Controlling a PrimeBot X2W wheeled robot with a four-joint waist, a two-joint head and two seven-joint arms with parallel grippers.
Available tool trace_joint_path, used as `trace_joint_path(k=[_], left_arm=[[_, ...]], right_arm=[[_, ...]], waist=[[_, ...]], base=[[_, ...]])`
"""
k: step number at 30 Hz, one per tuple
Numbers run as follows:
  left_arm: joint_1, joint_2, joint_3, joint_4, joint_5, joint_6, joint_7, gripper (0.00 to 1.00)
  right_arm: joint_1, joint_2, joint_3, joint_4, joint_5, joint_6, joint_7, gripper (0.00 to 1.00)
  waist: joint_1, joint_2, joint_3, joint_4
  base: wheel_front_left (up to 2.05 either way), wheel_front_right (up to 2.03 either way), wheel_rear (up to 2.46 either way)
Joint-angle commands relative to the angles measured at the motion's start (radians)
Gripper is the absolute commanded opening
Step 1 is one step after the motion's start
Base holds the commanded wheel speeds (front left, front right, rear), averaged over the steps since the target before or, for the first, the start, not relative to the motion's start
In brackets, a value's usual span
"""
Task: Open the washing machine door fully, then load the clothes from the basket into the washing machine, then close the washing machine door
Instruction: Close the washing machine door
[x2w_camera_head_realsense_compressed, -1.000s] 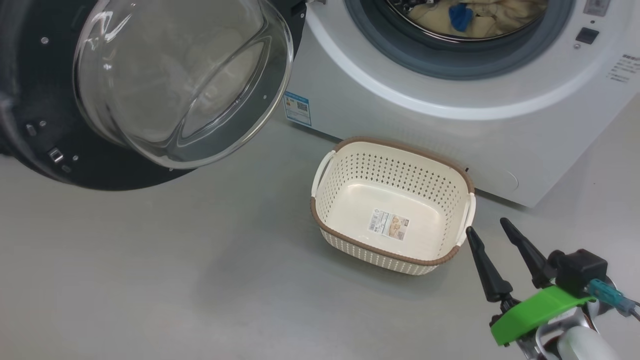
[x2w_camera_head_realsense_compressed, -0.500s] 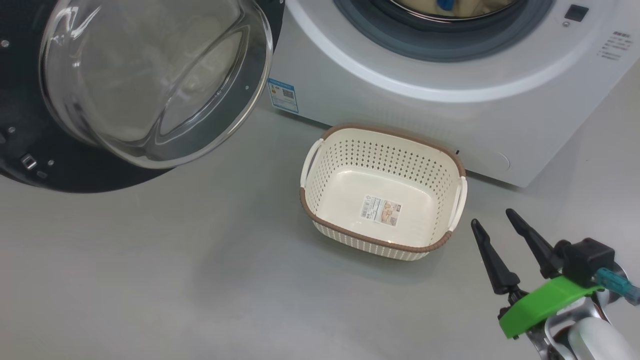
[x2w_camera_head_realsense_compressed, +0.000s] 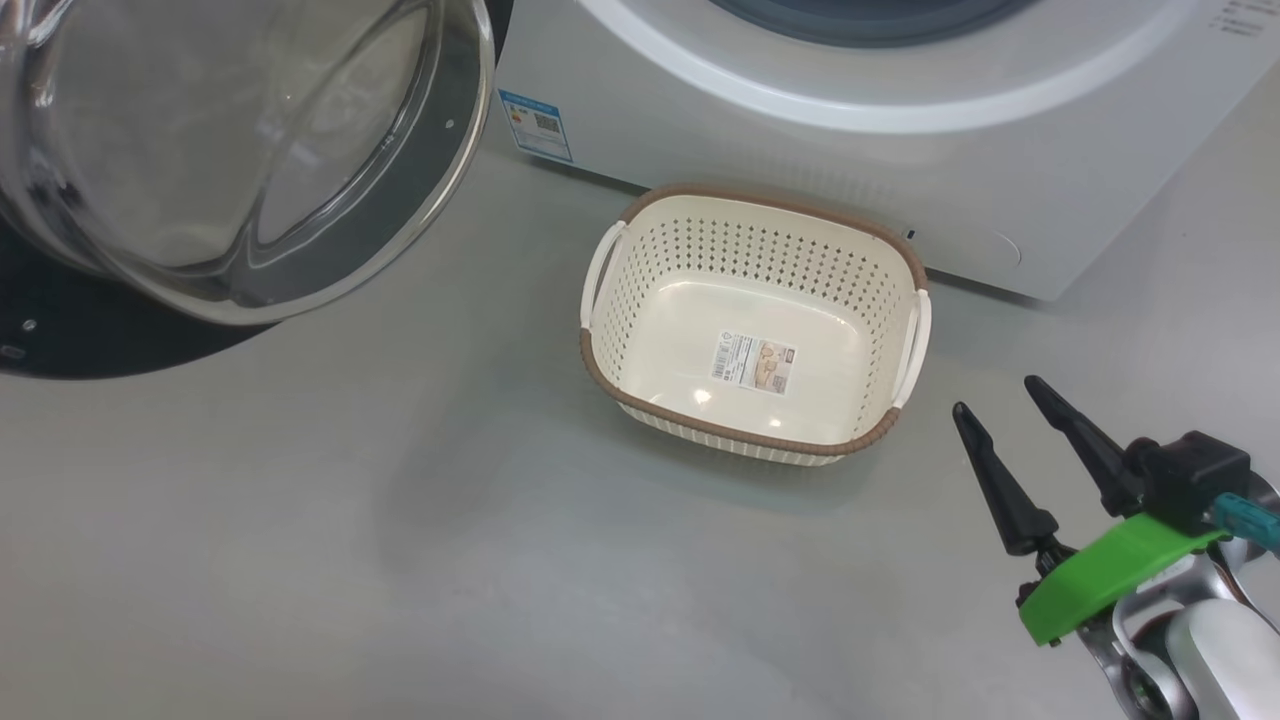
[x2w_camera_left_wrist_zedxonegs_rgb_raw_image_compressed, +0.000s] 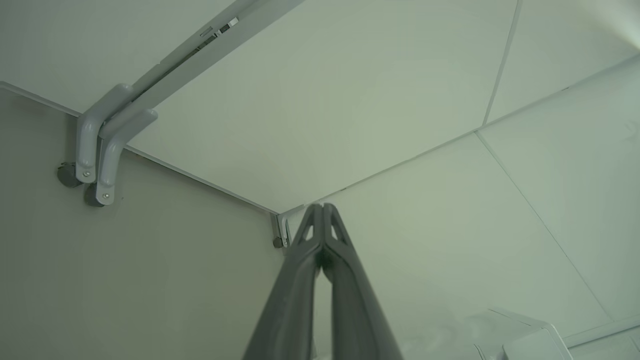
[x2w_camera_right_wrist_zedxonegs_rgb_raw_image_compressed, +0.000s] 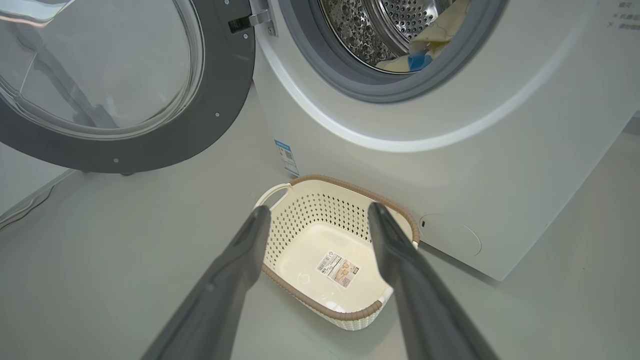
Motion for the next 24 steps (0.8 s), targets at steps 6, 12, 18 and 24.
trace_joint_path(k=[6, 12, 18, 24], left_arm=[[-0.012, 0.074, 0.022, -0.071, -0.085, -0.011, 0.061, 0.00], [0.038, 0.055, 0.016, -0.120, -0.149, -0.011, 0.097, 0.00], [0.080, 0.037, 0.003, -0.143, -0.193, -0.011, 0.133, 0.00], [0.097, 0.027, -0.018, -0.149, -0.218, -0.011, 0.162, 0.00]], right_arm=[[-0.016, -0.037, 0.003, -0.059, -0.009, -0.003, 0.019, 1.00], [-0.023, -0.049, 0.002, -0.077, -0.011, -0.003, 0.035, 1.00], [-0.027, -0.057, 0.007, -0.087, -0.010, -0.003, 0.047, 1.00], [-0.031, -0.060, 0.009, -0.092, -0.010, -0.003, 0.054, 1.00]], waist=[[-0.0001, 0.0000, 0.028, -0.005], [-0.0001, 0.0000, 0.045, -0.003], [-0.0001, 0.0000, 0.057, -0.005], [-0.0001, 0.0000, 0.063, -0.010]], base=[[0.00, 0.00, 0.00], [0.00, 0.00, 0.00], [0.00, 0.00, 0.00], [0.00, 0.00, 0.00]])
